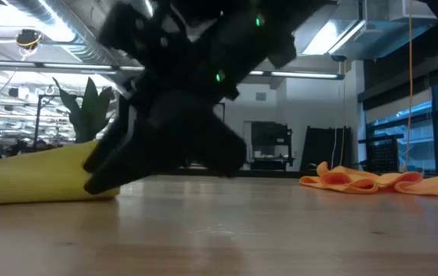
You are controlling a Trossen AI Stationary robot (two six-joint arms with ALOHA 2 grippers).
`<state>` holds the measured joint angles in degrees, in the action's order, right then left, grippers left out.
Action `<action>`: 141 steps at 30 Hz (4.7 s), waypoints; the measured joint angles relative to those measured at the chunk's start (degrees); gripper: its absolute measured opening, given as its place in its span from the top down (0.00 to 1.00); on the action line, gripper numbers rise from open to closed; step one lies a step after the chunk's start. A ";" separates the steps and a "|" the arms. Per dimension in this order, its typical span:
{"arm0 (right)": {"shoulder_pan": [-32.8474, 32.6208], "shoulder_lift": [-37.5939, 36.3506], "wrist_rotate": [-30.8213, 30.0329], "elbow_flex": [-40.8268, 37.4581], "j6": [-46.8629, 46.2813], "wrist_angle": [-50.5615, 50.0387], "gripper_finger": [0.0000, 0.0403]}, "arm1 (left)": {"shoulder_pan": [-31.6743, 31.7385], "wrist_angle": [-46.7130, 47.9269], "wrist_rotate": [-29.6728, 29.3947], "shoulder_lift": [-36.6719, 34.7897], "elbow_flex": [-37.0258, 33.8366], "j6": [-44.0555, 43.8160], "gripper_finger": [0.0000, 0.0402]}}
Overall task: Roll microfiber towels into tight, uniform cylinder then place into a basket
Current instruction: Roll the yellow microfiber towel
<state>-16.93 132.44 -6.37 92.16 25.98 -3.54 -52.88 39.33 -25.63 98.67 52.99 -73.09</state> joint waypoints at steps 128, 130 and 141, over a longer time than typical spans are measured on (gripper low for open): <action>3.28 0.02 16.54 3.70 -24.06 -10.88 0.98 | -6.60 9.51 3.91 4.26 10.19 15.18 0.82; 3.28 0.02 16.54 3.70 -24.05 -10.88 0.98 | -6.45 9.51 3.91 4.26 10.19 14.79 0.80; 3.28 0.02 16.53 3.70 -24.01 -10.88 0.98 | -4.44 9.82 3.93 4.26 10.19 15.23 0.70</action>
<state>-13.65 132.46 10.16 95.85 1.97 -14.41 -57.32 49.15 -21.69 102.94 63.18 -57.86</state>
